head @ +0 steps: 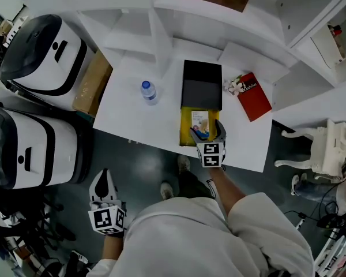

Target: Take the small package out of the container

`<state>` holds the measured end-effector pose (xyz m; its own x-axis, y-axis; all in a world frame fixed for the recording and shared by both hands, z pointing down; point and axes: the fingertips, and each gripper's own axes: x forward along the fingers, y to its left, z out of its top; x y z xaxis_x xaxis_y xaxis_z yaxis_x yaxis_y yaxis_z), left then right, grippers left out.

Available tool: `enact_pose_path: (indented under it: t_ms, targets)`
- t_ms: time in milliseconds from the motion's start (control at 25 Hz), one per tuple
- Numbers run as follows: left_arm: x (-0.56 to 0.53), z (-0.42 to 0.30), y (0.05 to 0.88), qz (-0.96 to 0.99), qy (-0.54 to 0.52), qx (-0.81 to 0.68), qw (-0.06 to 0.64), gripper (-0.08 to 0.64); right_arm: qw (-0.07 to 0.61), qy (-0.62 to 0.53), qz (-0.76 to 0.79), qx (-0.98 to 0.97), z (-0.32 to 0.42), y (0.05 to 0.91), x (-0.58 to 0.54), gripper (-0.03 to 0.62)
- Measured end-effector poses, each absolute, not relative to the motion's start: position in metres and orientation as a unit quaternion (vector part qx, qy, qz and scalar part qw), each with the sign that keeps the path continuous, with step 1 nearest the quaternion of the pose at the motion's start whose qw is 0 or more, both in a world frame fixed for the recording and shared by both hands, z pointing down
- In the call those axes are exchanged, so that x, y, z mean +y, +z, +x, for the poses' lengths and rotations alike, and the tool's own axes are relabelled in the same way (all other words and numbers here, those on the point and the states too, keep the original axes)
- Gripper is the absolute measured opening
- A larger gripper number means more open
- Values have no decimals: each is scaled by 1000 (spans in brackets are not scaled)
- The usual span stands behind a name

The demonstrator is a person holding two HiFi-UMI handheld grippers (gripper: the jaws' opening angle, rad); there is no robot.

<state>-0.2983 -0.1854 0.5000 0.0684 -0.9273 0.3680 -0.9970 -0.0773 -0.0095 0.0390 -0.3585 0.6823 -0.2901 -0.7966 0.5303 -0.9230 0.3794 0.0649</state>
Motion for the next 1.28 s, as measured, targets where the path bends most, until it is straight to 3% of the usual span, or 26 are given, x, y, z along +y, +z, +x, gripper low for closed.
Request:
enact_pose_path:
  t_ms: [1280]
  targets:
    - [-171, -316, 516, 655, 164, -720, 160, 8, 361, 337, 536, -684, 46, 820, -392, 468]
